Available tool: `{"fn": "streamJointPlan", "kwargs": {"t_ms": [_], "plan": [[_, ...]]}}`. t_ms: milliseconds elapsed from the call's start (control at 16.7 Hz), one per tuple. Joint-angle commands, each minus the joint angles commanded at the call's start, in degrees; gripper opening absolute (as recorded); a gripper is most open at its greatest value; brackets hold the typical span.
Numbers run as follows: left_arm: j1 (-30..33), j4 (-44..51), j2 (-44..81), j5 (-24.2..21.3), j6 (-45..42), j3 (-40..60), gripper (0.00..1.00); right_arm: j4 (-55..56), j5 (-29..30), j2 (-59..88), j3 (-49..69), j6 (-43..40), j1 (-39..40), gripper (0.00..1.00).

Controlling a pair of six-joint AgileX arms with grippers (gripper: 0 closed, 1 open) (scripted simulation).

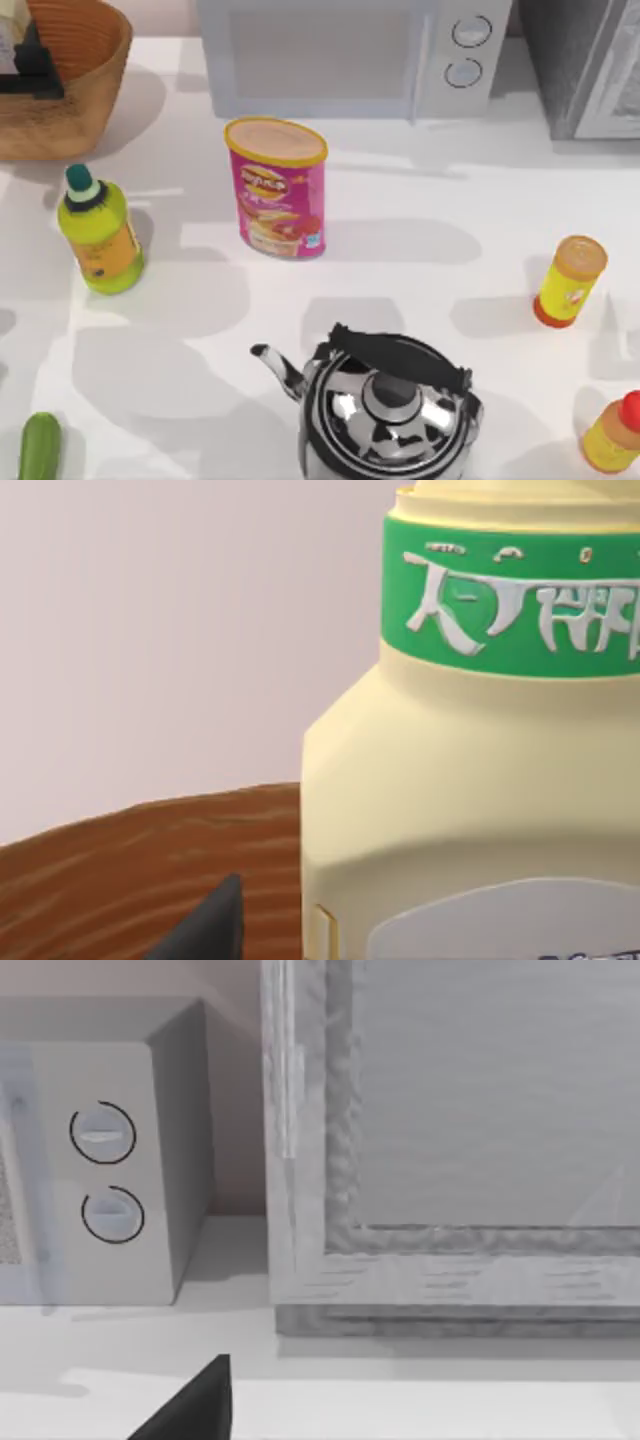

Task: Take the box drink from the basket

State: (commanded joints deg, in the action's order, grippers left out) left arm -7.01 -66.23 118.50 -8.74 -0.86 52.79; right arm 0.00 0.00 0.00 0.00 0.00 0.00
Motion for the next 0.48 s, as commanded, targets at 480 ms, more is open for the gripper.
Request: {"fn": "streamJointPlan", "kwargs": {"t_ms": [480], "plan": [[0.6, 5.3, 6.9, 0.6, 0.4, 11.2, 1.0, 0.0, 0.0, 0.0, 0.0, 0.0, 0.0, 1.0]]}}
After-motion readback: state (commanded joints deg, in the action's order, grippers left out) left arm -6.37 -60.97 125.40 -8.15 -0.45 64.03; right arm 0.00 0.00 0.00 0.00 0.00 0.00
